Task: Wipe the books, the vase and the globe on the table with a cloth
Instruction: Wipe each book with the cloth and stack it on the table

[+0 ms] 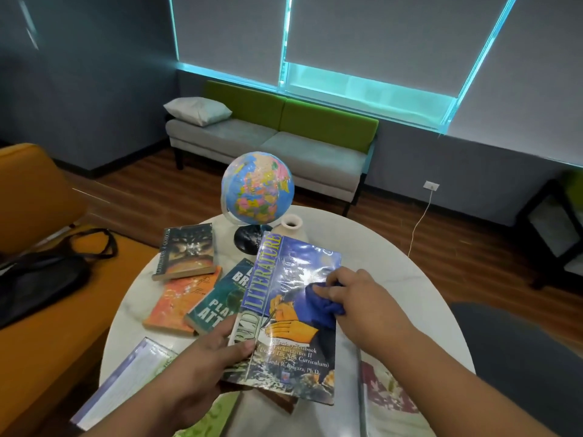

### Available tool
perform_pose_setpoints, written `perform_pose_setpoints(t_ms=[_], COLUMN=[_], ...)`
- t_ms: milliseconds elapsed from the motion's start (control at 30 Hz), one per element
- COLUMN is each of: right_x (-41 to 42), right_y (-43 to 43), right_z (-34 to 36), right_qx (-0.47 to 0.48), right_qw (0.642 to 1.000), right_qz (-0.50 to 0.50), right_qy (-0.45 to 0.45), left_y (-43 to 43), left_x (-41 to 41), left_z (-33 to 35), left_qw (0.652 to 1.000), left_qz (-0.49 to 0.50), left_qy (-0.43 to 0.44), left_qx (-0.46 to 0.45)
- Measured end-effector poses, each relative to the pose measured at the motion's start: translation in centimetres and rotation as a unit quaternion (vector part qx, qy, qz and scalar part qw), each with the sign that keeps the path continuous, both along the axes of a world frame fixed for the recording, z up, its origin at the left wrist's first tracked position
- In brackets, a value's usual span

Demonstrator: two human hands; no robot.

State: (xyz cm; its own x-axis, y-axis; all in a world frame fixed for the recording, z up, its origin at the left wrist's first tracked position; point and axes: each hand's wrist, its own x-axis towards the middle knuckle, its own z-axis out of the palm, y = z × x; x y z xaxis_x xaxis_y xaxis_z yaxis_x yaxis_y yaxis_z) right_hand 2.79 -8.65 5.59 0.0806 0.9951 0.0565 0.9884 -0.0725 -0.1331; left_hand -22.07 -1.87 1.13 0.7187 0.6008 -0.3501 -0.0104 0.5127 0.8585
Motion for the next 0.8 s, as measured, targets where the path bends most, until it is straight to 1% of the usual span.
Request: perform_pose_setpoints(t_ms=[67, 133, 167, 267, 300, 400, 433, 533, 600, 667, 700, 733, 800], right_x=[-1.1, -2.2, -2.4, -2.3, -2.4, -3.5, -3.3, -2.0, -1.9, -2.5, -2.5, -2.2, -1.3], right_y=[0.2, 0.2, 0.1, 0.5, 0.6, 0.5, 0.5, 0.9, 1.2, 1.0, 0.9, 0.9, 1.3], right_z=[0.2, 0.1, 0.1, 0.9, 1.0, 0.8, 0.9, 1.7, 1.9, 1.8, 1.7, 1.7, 1.9], right_qx=[0.006, -0.007, -0.014, 0.015, 0.02, -0.022, -0.022, 0.028, 0.022, -0.001, -0.007, -0.007, 0.013], right_qw=[1.0, 0.998, 0.998, 1.0, 1.0, 0.999, 1.0, 0.996, 0.996, 0.999, 1.0, 0.999, 0.997], right_qz=[0.014, 0.058, 0.057, -0.015, -0.019, 0.007, 0.0, -0.076, -0.065, -0.009, 0.003, -0.005, -0.059], right_qy=[0.0, -0.001, -0.005, -0.013, -0.014, -0.022, -0.022, -0.04, -0.05, -0.036, -0.03, -0.032, -0.043], left_y=[0.4, 0.6, 0.8, 1.2, 1.2, 1.6, 1.7, 2.1, 2.3, 2.6, 2.7, 2.9, 3.0], left_x=[-0.4, -1.0, -1.3, -2.0, -2.0, -2.0, -2.0, -1.8, -1.7, -1.6, -1.5, -1.5, -1.2], left_z=[0.2, 0.3, 0.4, 0.4, 0.3, 0.4, 0.4, 0.4, 0.5, 0.2, 0.0, -0.1, -0.1], left_qw=[1.0, 1.0, 0.999, 0.999, 0.999, 0.999, 0.999, 0.999, 0.998, 0.998, 0.999, 0.999, 0.998], left_qz=[-0.001, -0.008, -0.015, -0.021, -0.023, -0.025, -0.024, -0.033, -0.044, -0.046, -0.043, -0.043, -0.053], left_qy=[-0.007, -0.021, -0.028, -0.033, -0.033, -0.034, -0.034, -0.038, -0.038, -0.034, -0.03, -0.027, -0.025], left_qx=[0.0, 0.0, 0.0, -0.006, -0.008, -0.002, 0.0, -0.007, -0.011, -0.012, -0.011, -0.008, -0.009])
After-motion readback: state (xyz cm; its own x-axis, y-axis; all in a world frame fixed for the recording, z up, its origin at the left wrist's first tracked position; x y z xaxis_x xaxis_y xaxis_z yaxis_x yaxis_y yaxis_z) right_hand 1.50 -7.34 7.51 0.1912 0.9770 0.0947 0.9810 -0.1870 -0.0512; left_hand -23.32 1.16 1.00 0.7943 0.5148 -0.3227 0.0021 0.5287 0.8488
